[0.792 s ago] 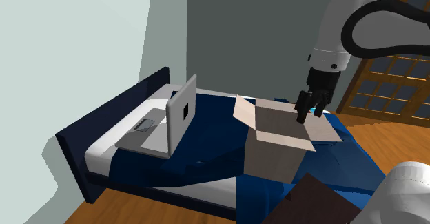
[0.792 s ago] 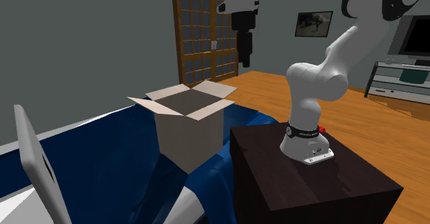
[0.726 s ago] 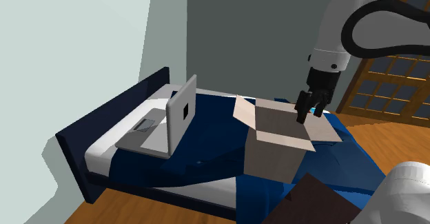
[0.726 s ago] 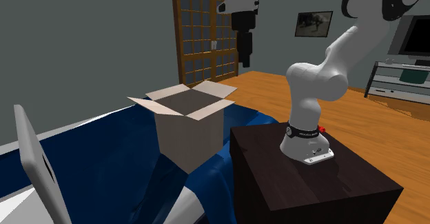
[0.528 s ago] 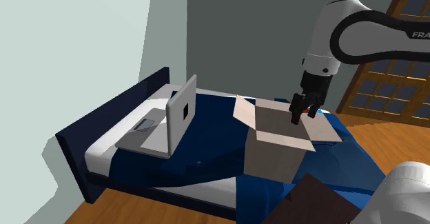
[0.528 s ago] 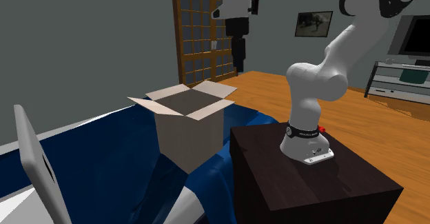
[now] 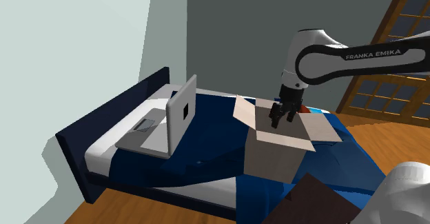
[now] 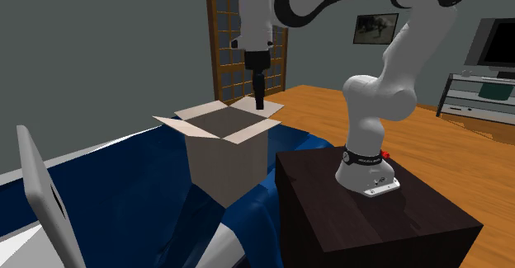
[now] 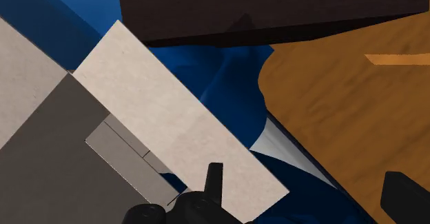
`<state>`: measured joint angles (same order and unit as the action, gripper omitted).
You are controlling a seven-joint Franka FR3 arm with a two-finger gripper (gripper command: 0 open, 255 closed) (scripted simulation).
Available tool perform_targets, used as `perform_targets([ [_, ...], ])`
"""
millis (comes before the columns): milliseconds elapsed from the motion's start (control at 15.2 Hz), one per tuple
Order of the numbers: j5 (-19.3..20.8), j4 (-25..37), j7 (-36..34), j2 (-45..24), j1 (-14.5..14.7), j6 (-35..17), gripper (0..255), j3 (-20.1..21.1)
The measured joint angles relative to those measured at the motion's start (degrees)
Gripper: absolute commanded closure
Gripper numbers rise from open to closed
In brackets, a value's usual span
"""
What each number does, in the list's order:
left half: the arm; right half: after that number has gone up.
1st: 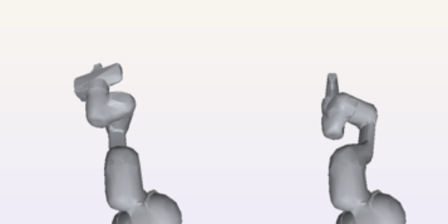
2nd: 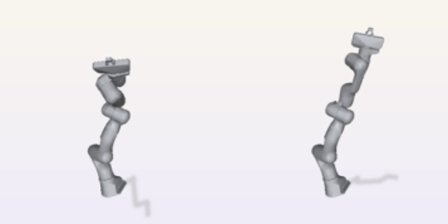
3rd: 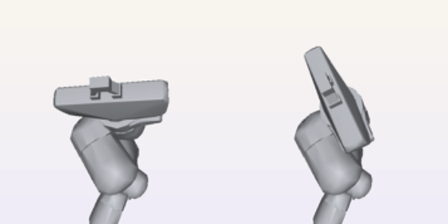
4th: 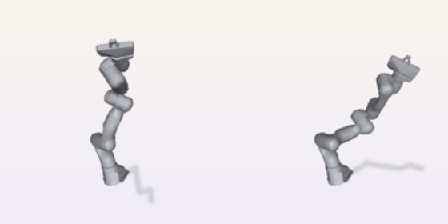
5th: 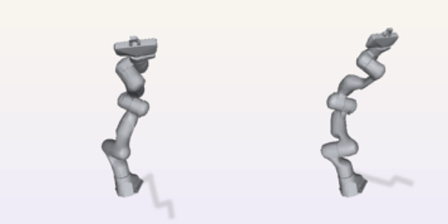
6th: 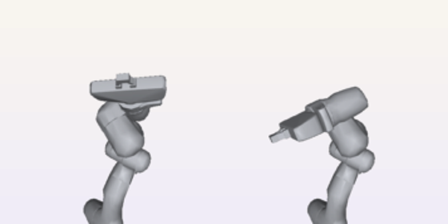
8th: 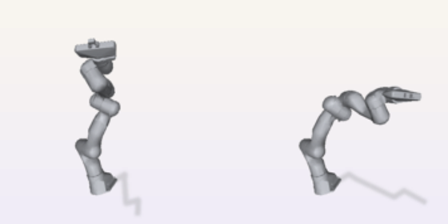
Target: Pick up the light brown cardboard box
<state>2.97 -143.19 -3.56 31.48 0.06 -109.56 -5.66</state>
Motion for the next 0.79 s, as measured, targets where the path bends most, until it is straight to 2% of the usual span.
perform_targets([
  [264, 0.31, 0.56, 1.95, -7.72, -0.09, -8.04, 0, -1.47],
  [792, -1.51, 8.36, 6.53, -26.12, 0.13, -20.48, 0, -3.75],
])
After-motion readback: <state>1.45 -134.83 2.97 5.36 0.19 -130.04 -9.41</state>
